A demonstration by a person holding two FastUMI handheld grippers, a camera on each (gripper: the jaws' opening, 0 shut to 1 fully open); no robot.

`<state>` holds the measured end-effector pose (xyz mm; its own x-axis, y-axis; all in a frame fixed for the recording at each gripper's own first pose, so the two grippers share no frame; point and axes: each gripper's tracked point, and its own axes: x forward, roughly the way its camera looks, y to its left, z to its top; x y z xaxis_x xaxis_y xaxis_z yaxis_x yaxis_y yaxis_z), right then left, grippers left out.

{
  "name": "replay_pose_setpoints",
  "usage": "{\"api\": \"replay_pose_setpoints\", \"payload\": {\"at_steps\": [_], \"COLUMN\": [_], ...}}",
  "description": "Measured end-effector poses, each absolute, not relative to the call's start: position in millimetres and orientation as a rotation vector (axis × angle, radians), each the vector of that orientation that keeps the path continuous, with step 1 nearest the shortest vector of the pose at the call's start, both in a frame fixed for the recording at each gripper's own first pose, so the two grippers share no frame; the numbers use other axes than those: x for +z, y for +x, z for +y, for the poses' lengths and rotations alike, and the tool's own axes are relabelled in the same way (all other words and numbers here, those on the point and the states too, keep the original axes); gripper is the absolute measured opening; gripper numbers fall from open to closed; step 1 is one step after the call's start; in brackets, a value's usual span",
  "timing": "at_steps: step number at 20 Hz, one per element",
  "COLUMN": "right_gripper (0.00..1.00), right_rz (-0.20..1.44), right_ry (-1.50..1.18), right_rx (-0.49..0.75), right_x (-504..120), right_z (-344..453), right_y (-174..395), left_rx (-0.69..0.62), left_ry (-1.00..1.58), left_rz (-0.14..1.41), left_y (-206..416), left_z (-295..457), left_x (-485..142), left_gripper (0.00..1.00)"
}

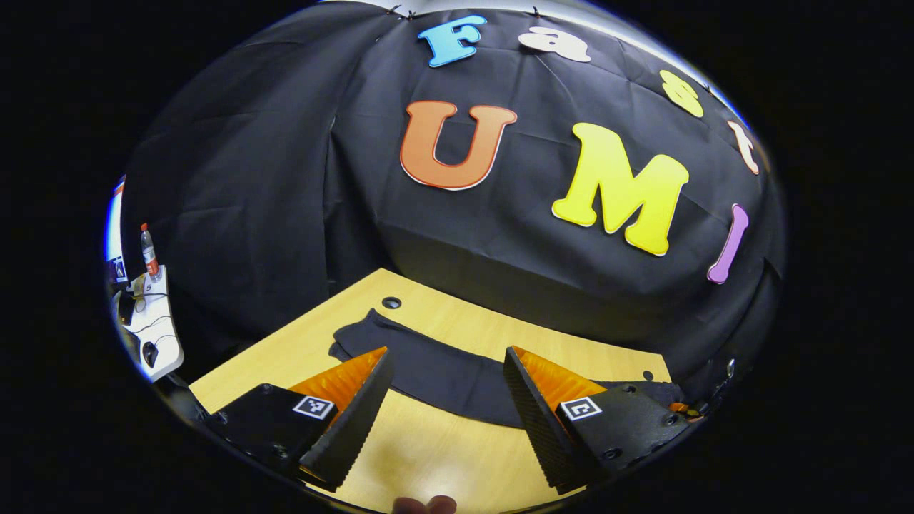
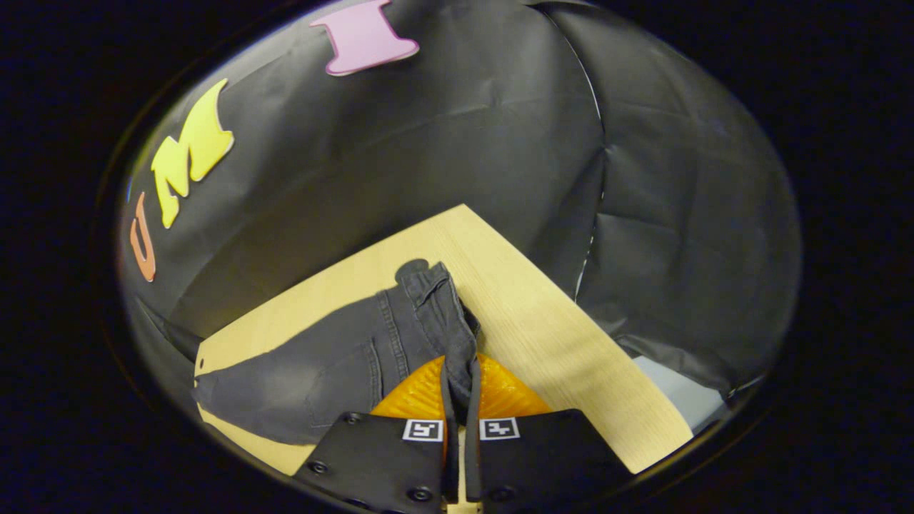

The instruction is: Grasp the waist and the cuffs of the jeans and fold them to make the two legs overlap; first hold the waist and fold one-third of the jeans toward the cuffs, then hold the cuffs and fold the remaining one-third in the same direction to finish folding.

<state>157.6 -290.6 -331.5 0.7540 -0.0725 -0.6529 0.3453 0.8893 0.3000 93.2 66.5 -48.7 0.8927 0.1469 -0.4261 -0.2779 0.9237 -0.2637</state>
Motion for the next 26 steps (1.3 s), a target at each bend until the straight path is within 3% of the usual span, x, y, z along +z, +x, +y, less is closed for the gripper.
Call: {"api": "replay_pose_setpoints", "payload": {"at_steps": [1, 2, 3, 6, 8, 9, 13, 14, 18, 26], "right_gripper": [0.08, 0.00, 0.04, 0.00, 0.08, 0.04, 0.04, 0.00, 0.04, 0.04], "right_rz": [0.666, 0.646, 0.626, 0.552, 0.502, 0.482, 0.426, 0.423, 0.444, 0.576], "right_ry": [0.408, 0.400, 0.387, 0.291, 0.234, 0.212, 0.160, 0.143, 0.067, -0.035], "right_rx": [-0.228, -0.220, -0.216, -0.187, -0.142, -0.121, -0.014, 0.018, 0.137, 0.267], "right_x": [-314, -294, -276, -219, -182, -166, -119, -115, -127, -224], "right_z": [-283, -275, -264, -223, -180, -158, -55, -25, 93, 242], "right_y": [156, 155, 152, 148, 153, 154, 171, 172, 179, 169], "left_rx": [0.229, 0.232, 0.237, 0.235, 0.232, 0.235, 0.192, 0.180, 0.143, 0.219], "left_ry": [-0.327, -0.321, -0.318, -0.322, -0.308, -0.283, -0.203, -0.182, -0.204, -0.254], "left_rz": [0.407, 0.402, 0.399, 0.383, 0.371, 0.369, 0.307, 0.292, 0.272, 0.325], "left_y": [93, 91, 89, 85, 81, 80, 84, 85, 83, 46], "left_z": [73, 82, 89, 110, 125, 132, 149, 152, 161, 216], "left_x": [-50, -53, -55, -56, -59, -60, -46, -42, -46, -83], "left_gripper": [0.99, 0.99, 0.99, 0.99, 0.99, 0.99, 0.99, 0.99, 0.99, 0.99]}}
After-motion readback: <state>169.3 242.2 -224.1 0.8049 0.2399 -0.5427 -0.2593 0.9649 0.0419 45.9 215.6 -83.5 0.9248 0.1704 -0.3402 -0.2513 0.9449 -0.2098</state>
